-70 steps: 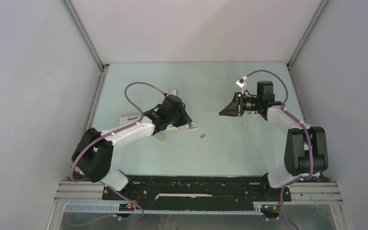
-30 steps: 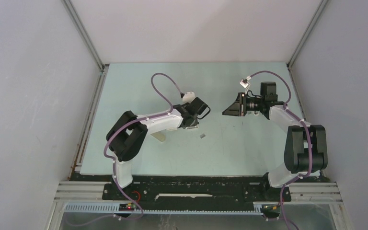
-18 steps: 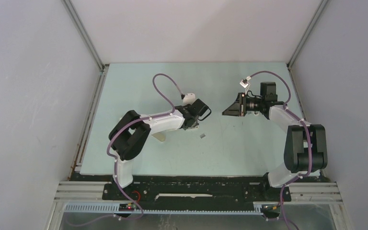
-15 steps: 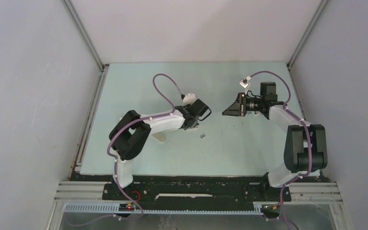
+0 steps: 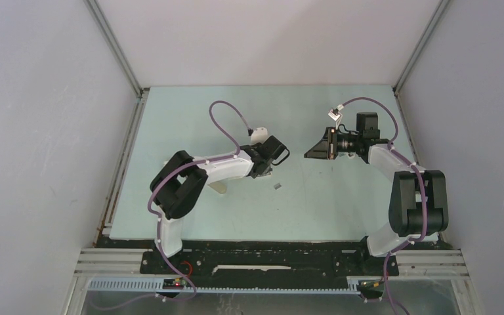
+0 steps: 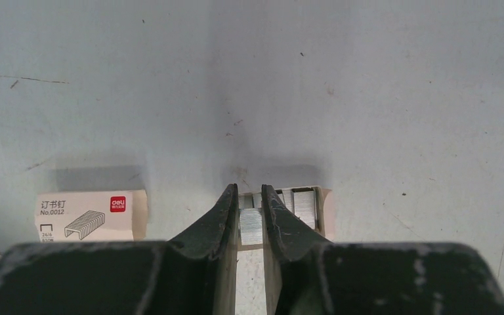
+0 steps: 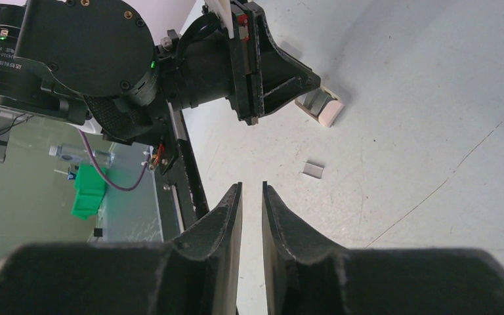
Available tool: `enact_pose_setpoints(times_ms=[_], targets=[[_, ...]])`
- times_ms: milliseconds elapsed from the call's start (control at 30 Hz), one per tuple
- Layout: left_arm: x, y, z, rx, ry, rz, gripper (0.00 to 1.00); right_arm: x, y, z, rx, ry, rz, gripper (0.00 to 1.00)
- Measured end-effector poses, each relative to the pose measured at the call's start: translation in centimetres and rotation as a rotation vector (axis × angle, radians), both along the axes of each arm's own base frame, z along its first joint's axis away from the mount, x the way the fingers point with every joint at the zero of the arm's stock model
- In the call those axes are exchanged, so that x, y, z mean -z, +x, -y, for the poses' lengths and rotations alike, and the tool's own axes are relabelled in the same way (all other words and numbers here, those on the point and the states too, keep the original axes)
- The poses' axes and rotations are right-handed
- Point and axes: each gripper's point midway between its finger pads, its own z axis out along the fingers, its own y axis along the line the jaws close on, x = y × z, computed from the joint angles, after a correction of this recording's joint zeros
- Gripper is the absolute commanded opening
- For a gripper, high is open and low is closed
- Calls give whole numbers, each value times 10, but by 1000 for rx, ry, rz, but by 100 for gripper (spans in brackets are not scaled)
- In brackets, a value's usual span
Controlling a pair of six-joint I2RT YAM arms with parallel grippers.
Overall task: Unload the staples from the stapler
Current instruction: Place the staple in the staple box.
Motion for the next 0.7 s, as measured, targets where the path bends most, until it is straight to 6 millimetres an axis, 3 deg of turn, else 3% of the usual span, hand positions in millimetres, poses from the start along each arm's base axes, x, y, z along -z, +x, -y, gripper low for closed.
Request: enact_pose_setpoints(times_ms=[467, 700], targets=[[-6, 3, -3, -26, 44, 63, 20, -1, -1, 0, -3, 3, 0, 24], [-14, 5, 11, -16, 27, 123, 19, -2, -2, -1, -10, 9, 0, 24]])
